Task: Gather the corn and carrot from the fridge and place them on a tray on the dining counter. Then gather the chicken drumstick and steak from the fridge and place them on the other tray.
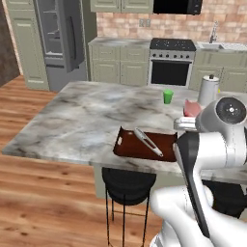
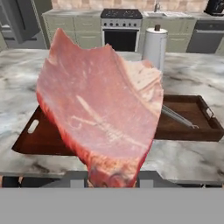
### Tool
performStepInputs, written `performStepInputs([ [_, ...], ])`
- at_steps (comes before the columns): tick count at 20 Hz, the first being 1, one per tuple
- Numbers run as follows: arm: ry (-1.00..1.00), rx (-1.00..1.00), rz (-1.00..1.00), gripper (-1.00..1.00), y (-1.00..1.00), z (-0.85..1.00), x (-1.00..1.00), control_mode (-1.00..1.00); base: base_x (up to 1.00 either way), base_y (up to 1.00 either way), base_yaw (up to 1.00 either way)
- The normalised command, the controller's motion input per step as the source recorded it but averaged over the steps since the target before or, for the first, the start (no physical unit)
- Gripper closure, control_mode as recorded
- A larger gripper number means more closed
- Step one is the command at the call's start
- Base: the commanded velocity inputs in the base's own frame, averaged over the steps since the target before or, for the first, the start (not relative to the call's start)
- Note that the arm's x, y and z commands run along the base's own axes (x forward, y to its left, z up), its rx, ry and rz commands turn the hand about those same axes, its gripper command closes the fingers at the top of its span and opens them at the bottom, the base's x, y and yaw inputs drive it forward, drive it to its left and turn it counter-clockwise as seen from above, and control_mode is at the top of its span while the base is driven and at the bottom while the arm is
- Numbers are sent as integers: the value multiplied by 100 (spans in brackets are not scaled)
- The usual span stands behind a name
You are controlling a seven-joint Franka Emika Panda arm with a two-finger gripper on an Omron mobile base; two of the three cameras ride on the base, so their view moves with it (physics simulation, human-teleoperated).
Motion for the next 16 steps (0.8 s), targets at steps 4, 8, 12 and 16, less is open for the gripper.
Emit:
performStepInputs([
  [4,0,0,0,100,-1,-4,53,-100,0,0,0],
  [8,0,0,0,100,0,0,41,-100,0,0,0],
  [12,6,6,1,100,-8,-7,48,-100,0,0,0],
  [16,35,11,19,100,-26,-24,80,-100,0,0,0],
])
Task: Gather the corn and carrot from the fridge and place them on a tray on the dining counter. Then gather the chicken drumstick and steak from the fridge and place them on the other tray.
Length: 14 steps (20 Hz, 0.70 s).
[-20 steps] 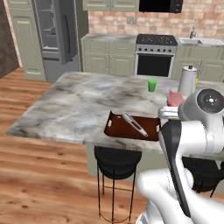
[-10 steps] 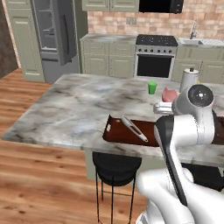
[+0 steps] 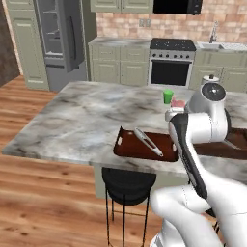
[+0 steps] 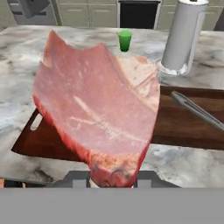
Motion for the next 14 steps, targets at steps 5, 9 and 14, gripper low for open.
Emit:
performStepInputs([
  [5,53,7,28,100,-41,-51,71,-100,0,0,0],
  [9,40,1,29,100,-18,-52,64,-100,0,0,0],
  [14,14,-4,12,100,0,-71,53,-100,0,0,0],
])
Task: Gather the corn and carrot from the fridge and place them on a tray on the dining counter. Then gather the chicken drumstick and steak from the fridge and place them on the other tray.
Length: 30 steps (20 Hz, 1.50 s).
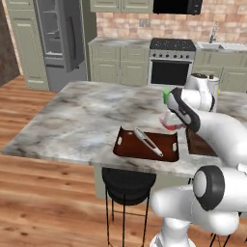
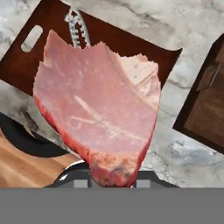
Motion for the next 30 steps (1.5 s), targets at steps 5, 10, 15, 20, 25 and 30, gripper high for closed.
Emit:
performStepInputs([
  [5,10,-12,3,100,0,-96,58,-100,0,0,0],
  [10,8,-12,0,100,0,-94,53,-100,0,0,0],
  [15,0,0,-2,100,-19,-41,35,-100,0,0,0],
  [20,0,0,-4,100,-27,-31,15,-100,0,0,0],
  [25,-3,0,0,100,-5,-15,17,-100,0,0,0],
  [30,-3,0,0,100,9,-19,28,-100,0,0,0],
])
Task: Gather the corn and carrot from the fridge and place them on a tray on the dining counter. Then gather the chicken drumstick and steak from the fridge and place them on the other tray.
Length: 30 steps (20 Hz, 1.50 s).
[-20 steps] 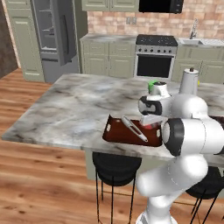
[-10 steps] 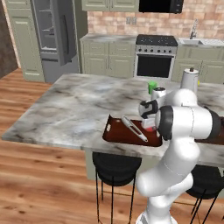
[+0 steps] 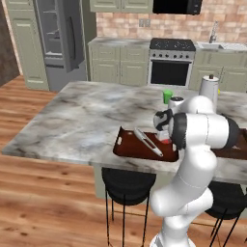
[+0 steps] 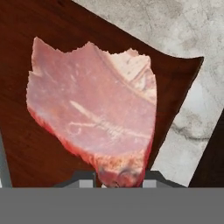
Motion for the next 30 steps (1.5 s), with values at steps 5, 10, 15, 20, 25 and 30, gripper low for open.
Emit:
performStepInputs([
  [5,-2,0,-1,100,19,-19,25,-100,0,0,0],
  [10,0,0,-3,100,33,-23,10,-100,0,0,0],
  [15,6,4,0,-100,38,-38,0,-100,0,0,0],
  [20,4,2,0,-100,24,-15,0,-100,0,0,0],
  [25,0,-1,-3,-100,23,1,-1,-100,0,0,0],
  [30,0,-2,-1,-100,3,18,-37,-100,0,0,0],
])
